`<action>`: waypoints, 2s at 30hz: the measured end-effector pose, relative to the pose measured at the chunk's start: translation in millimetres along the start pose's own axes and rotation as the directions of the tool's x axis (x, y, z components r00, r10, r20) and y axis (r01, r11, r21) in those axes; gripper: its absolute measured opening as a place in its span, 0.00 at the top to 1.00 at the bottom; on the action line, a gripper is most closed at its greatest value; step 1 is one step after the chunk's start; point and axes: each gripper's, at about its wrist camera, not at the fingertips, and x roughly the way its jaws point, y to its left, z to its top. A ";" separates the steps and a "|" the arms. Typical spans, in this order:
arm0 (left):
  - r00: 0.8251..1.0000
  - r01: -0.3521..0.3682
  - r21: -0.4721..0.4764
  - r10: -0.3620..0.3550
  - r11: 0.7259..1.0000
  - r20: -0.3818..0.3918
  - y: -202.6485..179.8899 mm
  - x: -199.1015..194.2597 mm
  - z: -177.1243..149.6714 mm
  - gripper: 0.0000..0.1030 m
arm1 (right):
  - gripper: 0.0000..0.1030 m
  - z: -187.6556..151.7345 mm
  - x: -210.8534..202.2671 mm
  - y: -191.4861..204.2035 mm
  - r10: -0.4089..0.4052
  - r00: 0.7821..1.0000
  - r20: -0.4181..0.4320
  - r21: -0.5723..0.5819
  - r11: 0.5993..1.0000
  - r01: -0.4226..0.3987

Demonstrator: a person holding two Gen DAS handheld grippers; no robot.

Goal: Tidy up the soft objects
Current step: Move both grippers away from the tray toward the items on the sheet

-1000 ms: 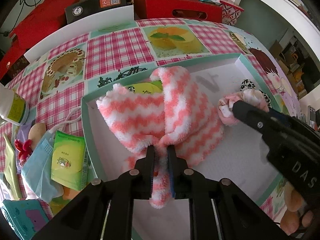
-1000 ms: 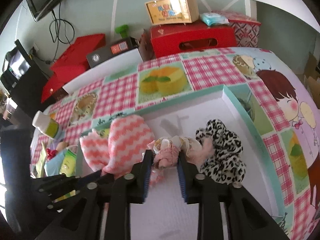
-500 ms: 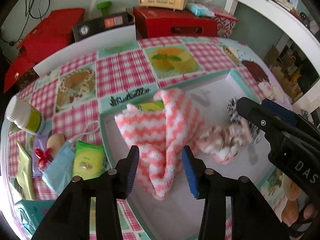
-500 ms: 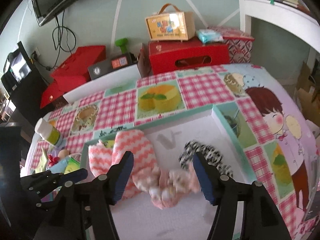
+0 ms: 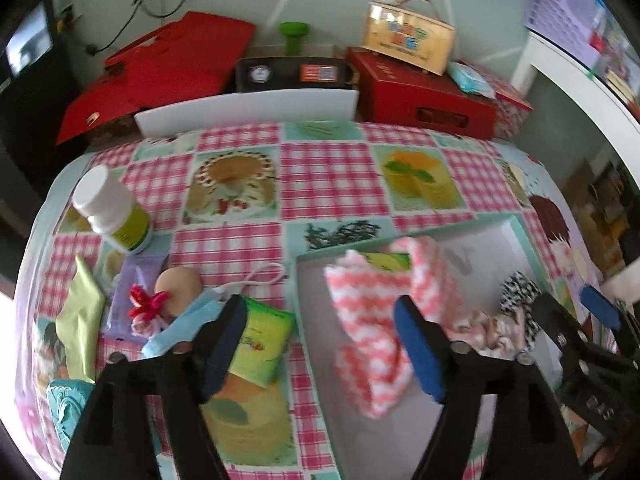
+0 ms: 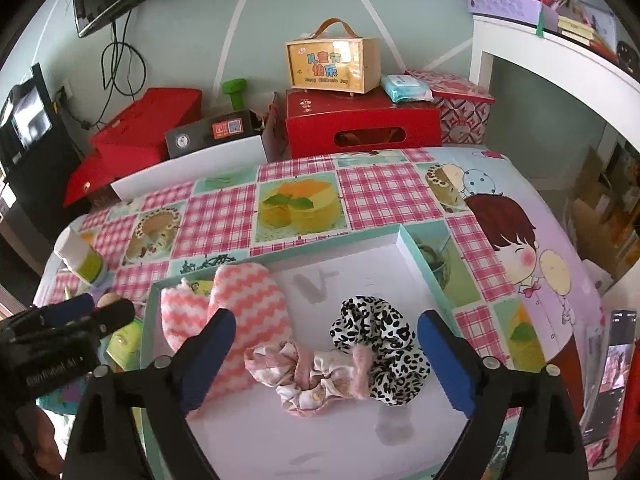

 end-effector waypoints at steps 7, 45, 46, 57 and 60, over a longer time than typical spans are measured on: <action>0.998 -0.052 -0.090 0.055 0.995 0.034 21.5 3.0 1.5 0.07 | 0.00 -3.9 11.1 -2.3 -0.070 0.997 -0.046 -0.012 0.998 0.069; 0.962 -0.245 -0.285 0.269 0.927 0.050 140.2 -36.2 0.7 0.07 | 0.00 -9.7 15.3 41.8 -0.056 0.994 -0.094 -0.106 0.993 0.046; 0.955 -0.265 -0.297 0.292 0.917 0.049 147.1 -38.8 -0.8 0.07 | 0.00 -10.0 15.7 45.8 -0.050 0.994 -0.096 -0.109 0.993 0.039; 0.926 -0.337 -0.435 0.378 0.835 0.009 215.7 -57.7 -21.5 0.07 | 0.00 -16.1 24.8 100.4 0.049 0.990 -0.134 -0.177 0.982 -0.073; 0.920 -0.346 -0.477 0.392 0.808 -0.004 235.7 -63.3 -30.0 0.07 | 0.00 -16.5 27.5 114.7 0.064 0.988 -0.139 -0.187 0.978 -0.090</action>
